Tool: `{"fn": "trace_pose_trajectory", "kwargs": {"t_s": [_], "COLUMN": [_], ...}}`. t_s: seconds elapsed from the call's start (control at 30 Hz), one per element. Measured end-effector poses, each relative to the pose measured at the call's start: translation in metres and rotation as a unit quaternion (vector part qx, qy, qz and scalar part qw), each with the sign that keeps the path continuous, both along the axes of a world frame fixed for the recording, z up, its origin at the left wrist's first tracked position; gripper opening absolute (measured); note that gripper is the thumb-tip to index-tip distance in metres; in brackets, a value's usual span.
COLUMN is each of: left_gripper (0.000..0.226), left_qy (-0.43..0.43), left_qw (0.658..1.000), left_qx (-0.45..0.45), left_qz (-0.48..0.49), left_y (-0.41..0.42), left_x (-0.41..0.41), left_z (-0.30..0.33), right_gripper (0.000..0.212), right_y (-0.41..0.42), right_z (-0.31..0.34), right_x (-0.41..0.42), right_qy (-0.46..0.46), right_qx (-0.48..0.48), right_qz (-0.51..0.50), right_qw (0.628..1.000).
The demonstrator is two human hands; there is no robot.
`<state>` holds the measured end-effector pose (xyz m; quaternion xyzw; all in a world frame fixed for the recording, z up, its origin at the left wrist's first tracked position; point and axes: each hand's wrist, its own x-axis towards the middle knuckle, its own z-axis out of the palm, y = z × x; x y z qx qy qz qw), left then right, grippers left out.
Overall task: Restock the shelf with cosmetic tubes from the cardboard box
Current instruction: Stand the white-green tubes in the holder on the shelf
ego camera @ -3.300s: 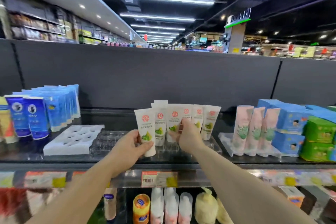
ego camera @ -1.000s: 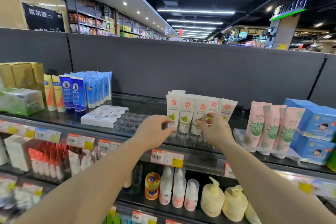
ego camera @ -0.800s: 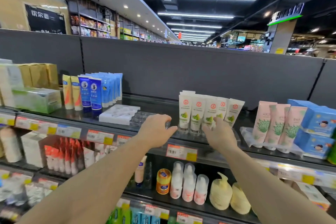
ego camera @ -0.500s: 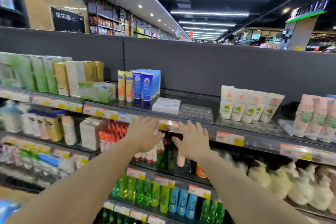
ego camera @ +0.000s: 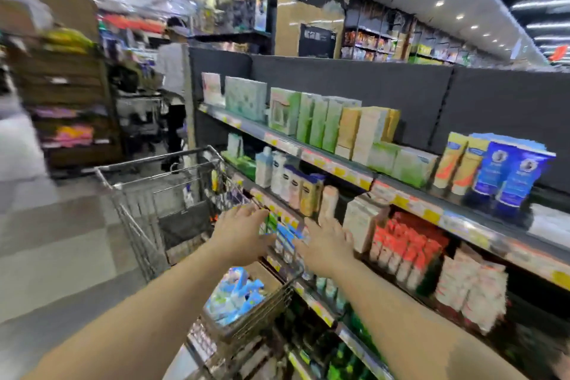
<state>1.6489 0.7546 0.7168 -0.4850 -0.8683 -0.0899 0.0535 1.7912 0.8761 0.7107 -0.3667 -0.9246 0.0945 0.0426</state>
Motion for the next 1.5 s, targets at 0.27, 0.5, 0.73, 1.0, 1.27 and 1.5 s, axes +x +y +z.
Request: {"fn": "trace_pose_trajectory", "kwargs": {"t_s": [0.27, 0.5, 0.73, 1.0, 1.27, 1.5], "left_gripper": [0.068, 0.072, 0.068, 0.067, 0.069, 0.065], "left_qy": [-0.03, -0.06, -0.061, -0.101, -0.2, -0.255], "left_qw": [0.995, 0.987, 0.986, 0.981, 0.932, 0.89], "left_qx": [-0.04, -0.101, -0.128, -0.163, -0.29, -0.349], "left_qz": [0.085, 0.111, 0.086, 0.0, -0.092, -0.148], "left_y": [0.004, 0.066, 0.126, 0.172, 0.176, 0.18], "left_x": [-0.109, -0.205, -0.257, -0.316, -0.398, -0.414], "left_z": [-0.04, -0.079, -0.118, -0.185, -0.274, -0.335], "right_gripper": [0.067, 0.065, 0.065, 0.066, 0.061, 0.047], "right_y": [0.018, 0.085, 0.14, 0.177, 0.153, 0.118], "right_z": [-0.04, -0.086, -0.122, -0.176, -0.258, -0.319], "right_x": [-0.129, -0.22, -0.268, -0.299, -0.328, -0.337], "right_qy": [0.001, -0.031, -0.036, -0.074, -0.115, -0.109], "right_qx": [-0.058, -0.089, -0.112, -0.147, -0.266, -0.354], "right_qz": [0.072, 0.1, 0.077, -0.01, -0.155, -0.255], "right_qw": [0.996, 0.99, 0.99, 0.986, 0.944, 0.893]}}
